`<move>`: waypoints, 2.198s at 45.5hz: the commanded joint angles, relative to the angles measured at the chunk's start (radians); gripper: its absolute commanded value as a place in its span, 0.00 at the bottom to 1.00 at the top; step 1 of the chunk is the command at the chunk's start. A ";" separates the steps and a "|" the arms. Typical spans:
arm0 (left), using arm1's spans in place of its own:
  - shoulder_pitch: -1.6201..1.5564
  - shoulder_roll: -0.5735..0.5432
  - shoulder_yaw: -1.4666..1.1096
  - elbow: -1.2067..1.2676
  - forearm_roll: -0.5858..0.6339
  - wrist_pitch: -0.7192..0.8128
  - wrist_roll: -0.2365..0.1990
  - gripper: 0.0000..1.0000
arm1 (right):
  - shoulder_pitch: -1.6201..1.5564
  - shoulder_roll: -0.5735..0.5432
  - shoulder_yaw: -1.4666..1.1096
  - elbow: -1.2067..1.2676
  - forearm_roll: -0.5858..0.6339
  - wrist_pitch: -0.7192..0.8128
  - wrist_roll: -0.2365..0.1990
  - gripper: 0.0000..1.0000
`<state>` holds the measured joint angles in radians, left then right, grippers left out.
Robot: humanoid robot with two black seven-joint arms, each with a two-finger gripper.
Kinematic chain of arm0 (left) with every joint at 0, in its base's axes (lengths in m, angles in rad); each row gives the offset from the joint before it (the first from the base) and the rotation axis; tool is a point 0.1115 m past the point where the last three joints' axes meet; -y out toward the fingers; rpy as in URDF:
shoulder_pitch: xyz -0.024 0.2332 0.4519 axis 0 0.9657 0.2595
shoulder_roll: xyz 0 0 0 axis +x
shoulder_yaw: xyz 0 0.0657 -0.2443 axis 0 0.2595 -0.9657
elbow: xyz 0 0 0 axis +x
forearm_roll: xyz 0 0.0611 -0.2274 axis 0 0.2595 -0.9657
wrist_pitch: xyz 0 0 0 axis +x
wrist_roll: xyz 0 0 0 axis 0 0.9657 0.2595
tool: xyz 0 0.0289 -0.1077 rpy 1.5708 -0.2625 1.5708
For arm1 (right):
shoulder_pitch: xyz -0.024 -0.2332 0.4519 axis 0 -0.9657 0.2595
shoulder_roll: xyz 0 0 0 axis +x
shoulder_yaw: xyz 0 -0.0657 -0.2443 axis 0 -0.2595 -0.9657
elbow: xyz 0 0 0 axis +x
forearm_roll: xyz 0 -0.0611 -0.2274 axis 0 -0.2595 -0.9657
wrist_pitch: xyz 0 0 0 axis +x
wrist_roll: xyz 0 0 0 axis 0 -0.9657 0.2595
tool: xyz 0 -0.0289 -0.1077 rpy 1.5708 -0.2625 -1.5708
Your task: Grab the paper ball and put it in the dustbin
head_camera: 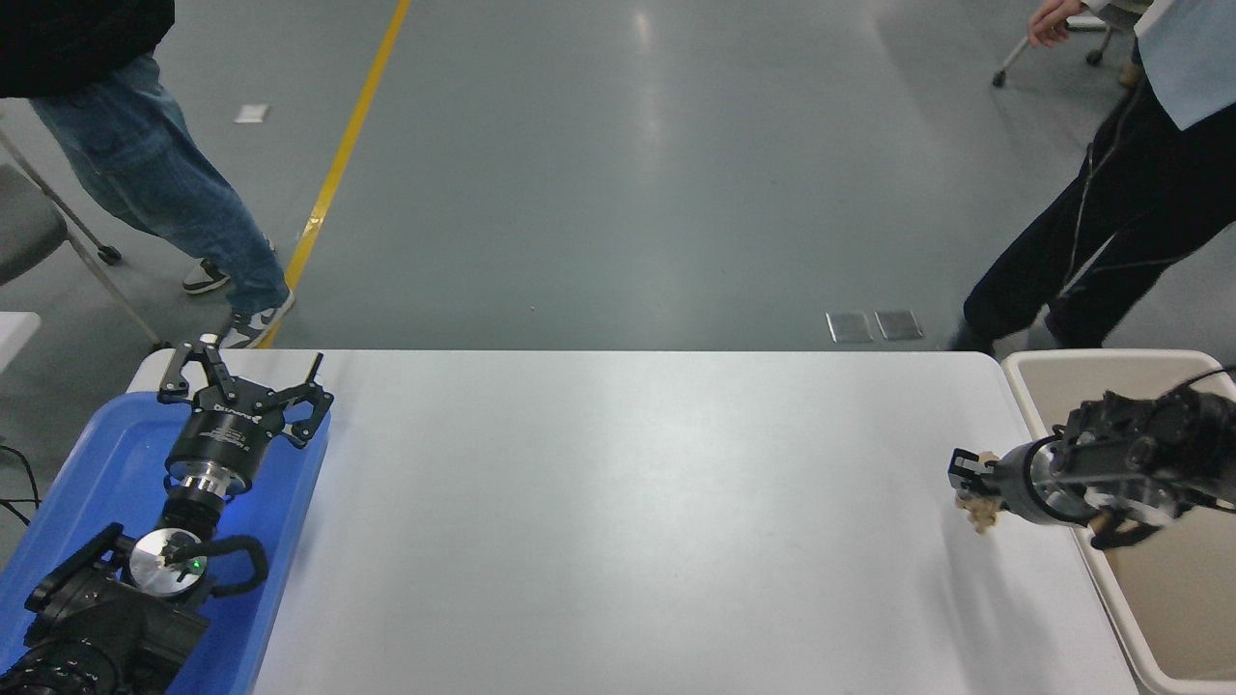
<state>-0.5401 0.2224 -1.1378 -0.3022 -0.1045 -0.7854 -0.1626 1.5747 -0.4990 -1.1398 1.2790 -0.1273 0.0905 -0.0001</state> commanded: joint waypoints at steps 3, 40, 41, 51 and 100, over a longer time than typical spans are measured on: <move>0.002 0.000 0.000 0.000 0.000 0.000 0.000 0.99 | 0.415 -0.088 -0.113 0.267 -0.044 0.222 0.049 0.00; 0.002 0.000 0.000 0.000 0.000 0.000 -0.002 0.99 | 1.139 -0.181 -0.118 0.390 -0.081 0.695 0.037 0.00; 0.002 0.000 0.000 0.000 0.000 0.000 -0.002 0.99 | 1.145 -0.181 -0.118 0.390 -0.084 0.695 0.037 0.00; 0.002 0.000 0.000 0.000 0.000 0.000 -0.002 0.99 | 1.154 -0.181 -0.121 0.388 -0.090 0.695 0.037 0.00; 0.002 0.000 0.000 0.000 0.000 0.000 -0.002 0.99 | 0.052 -0.273 0.090 -0.315 -0.143 0.416 0.037 0.00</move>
<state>-0.5385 0.2225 -1.1381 -0.3017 -0.1043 -0.7854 -0.1641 2.0451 -0.7387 -1.2207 1.2581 -0.2739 0.6200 0.0367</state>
